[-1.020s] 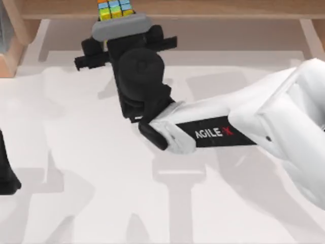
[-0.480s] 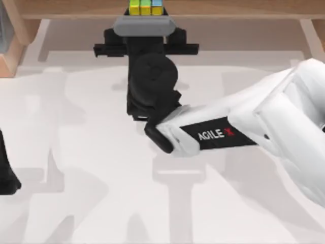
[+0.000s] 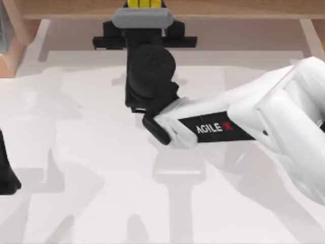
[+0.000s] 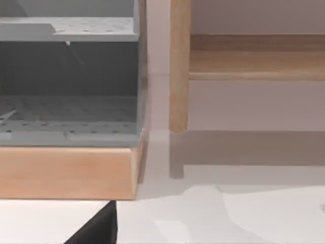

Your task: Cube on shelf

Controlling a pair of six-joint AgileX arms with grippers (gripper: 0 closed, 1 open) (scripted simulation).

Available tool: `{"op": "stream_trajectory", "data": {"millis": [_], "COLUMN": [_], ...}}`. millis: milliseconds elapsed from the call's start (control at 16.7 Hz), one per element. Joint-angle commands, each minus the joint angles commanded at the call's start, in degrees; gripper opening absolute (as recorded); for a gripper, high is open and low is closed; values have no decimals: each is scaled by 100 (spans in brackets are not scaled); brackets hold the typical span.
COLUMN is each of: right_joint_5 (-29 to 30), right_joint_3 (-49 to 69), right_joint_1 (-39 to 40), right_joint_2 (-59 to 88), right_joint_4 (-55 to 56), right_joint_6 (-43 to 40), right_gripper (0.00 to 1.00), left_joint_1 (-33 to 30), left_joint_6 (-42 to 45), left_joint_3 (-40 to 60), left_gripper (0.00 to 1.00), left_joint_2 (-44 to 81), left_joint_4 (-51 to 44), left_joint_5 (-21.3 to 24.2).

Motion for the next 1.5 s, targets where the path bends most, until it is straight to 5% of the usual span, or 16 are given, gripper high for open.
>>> {"op": "stream_trajectory", "data": {"millis": [540,900,1500], "right_joint_5": [-528,-642,-642], "right_joint_3": [2411,2655,2655], "right_joint_1": [-652,-669,-669], "right_joint_2": [1080,1222,1222], "right_joint_4": [-1457,-1624,-1624], "right_joint_6": [152,216,216], "right_gripper": [0,0,75], "left_joint_1": [0,0,0], "left_joint_6": [0,0,0], "left_joint_3": [0,0,0], "left_gripper": [100,100,100], "left_joint_2": [0,0,0], "left_joint_4": [0,0,0], "left_joint_5": [0,0,0]}}
